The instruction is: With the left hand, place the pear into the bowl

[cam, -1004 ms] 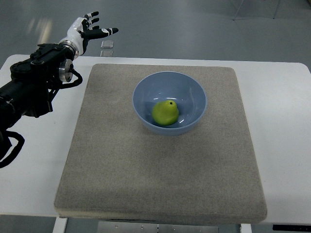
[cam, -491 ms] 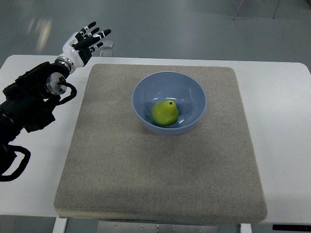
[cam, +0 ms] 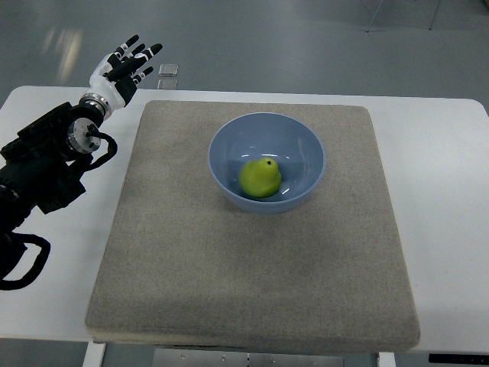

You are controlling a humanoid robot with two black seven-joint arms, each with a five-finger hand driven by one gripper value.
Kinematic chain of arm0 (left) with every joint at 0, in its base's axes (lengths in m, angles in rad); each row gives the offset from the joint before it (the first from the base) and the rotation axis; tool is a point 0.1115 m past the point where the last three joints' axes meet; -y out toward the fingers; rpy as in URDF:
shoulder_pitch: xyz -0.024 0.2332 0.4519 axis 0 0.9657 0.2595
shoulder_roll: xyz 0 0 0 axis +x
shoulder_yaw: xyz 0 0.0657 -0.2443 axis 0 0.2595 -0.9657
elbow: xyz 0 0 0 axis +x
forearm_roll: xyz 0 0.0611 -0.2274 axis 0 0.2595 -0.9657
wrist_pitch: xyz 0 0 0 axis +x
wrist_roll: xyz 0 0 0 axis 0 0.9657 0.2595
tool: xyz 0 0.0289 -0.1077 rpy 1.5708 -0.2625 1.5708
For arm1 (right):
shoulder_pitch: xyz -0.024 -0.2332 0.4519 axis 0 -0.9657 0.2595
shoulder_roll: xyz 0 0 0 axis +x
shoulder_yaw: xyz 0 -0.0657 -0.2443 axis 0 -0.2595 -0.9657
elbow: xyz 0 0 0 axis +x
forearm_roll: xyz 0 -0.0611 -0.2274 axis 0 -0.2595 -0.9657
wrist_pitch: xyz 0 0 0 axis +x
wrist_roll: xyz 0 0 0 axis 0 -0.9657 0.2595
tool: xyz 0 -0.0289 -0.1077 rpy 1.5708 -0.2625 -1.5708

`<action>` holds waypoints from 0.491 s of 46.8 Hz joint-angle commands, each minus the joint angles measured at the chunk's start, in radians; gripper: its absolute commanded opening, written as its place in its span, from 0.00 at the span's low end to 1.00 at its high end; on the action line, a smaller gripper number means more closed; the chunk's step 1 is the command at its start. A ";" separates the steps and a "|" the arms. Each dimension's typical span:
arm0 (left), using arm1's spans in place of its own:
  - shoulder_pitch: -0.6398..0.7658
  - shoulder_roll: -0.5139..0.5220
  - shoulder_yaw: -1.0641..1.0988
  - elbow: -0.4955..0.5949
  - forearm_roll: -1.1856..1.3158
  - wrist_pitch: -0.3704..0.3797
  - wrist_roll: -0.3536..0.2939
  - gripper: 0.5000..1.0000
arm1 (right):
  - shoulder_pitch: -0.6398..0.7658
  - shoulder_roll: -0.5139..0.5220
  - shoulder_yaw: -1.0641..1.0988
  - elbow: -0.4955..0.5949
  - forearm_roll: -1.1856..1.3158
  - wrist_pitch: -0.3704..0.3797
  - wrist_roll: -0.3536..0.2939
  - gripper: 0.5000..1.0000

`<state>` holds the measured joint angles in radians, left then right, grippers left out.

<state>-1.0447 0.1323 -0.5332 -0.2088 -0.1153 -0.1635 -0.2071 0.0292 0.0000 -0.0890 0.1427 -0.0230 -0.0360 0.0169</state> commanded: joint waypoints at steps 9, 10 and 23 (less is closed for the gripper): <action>-0.005 -0.005 -0.040 0.000 -0.017 0.111 0.029 0.95 | 0.000 0.000 0.000 0.000 0.000 0.001 0.000 0.85; -0.006 -0.005 -0.053 0.000 -0.021 0.128 0.032 0.95 | 0.000 0.000 0.000 0.000 0.000 0.001 0.000 0.85; -0.011 0.000 -0.097 -0.004 -0.029 0.165 0.034 0.98 | 0.000 0.000 0.000 0.000 0.000 -0.001 0.000 0.85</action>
<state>-1.0551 0.1259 -0.6315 -0.2133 -0.1456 0.0032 -0.1682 0.0291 0.0000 -0.0890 0.1427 -0.0230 -0.0360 0.0168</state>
